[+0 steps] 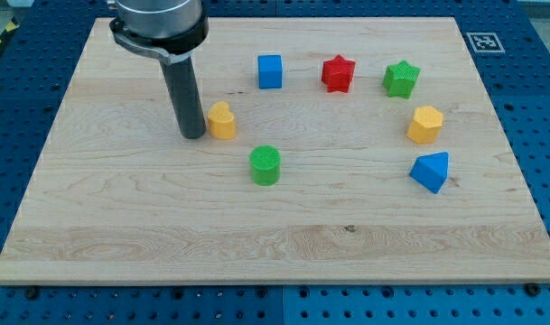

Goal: Slide the yellow heart to the top left side of the green circle

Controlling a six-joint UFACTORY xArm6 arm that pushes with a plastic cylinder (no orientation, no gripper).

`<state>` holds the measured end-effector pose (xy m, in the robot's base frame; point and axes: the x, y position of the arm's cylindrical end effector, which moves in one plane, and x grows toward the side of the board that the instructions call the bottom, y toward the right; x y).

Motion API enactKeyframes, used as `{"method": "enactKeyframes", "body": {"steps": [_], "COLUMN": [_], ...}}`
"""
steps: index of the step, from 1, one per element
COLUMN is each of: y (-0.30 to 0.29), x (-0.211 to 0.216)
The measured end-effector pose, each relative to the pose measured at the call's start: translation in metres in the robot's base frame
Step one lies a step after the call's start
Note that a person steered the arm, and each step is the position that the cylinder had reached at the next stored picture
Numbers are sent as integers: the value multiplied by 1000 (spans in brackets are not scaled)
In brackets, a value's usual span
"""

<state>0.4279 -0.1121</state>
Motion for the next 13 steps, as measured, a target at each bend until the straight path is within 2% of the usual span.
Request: {"method": "enactKeyframes", "body": {"steps": [1,4,10,13], "y": [0,5,42,42], "x": [-15,14,1,3]}}
